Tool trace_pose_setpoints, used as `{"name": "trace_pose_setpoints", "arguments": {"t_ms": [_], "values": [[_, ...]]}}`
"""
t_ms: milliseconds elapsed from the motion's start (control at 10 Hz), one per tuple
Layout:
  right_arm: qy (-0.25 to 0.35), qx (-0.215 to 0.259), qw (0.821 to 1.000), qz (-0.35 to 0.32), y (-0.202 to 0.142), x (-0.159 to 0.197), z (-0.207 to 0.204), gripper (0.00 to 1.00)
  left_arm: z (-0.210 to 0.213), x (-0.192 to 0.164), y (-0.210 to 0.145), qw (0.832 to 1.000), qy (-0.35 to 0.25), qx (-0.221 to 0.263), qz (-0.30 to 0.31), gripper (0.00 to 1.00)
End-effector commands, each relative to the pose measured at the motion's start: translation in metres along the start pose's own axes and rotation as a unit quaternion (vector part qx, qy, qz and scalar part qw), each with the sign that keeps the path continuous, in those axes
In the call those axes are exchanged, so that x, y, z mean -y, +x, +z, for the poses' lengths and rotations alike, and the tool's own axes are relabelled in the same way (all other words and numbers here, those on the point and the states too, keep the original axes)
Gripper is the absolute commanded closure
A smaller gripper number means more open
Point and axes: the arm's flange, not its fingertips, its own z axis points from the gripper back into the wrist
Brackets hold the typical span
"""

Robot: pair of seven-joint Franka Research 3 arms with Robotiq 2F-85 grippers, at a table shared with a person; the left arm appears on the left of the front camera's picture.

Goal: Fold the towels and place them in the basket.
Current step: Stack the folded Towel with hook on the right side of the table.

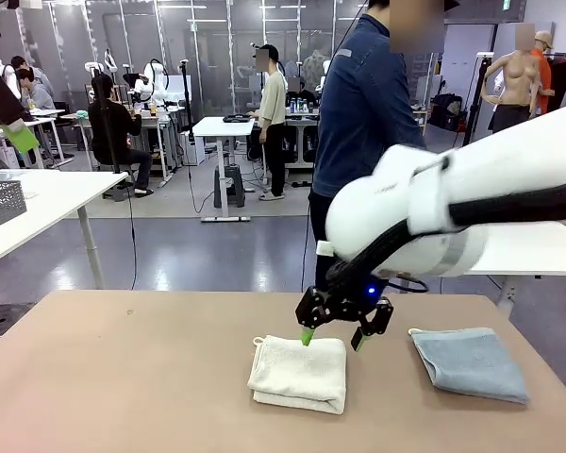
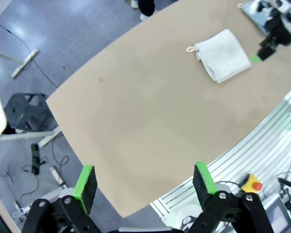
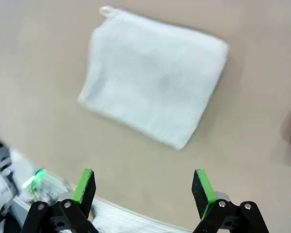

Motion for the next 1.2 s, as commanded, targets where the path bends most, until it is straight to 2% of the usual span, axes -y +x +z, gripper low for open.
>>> {"name": "trace_pose_setpoints", "arguments": {"t_ms": [0,200,500,800,1000,1100], "values": [[0.1,0.013,0.995,0.003,-0.057,0.043,0.037,0.0,0.003,0.001,-0.001,1.0,-0.003,-0.006,0.005,0.0],[0.144,0.073,0.985,-0.057,-0.064,0.081,0.026,0.0,0.003,0.001,-0.001,1.0,-0.003,-0.006,0.005,0.0],[0.206,0.102,0.969,-0.093,-0.044,0.117,-0.016,0.0,0.003,0.001,-0.001,1.0,-0.003,-0.006,0.005,0.0],[0.205,0.082,0.967,-0.124,-0.02,0.129,-0.065,0.0,0.003,0.001,-0.001,1.0,-0.003,-0.006,0.005,0.0],[0.2,0.117,0.964,-0.131,-0.013,0.123,-0.089,0.0,0.003,0.001,-0.001,1.0,-0.003,-0.006,0.005,0.0],[0.178,0.131,0.967,-0.125,-0.012,0.118,-0.102,0.0,0.003,0.001,-0.001,1.0,-0.003,-0.006,0.005,0.0]]}}
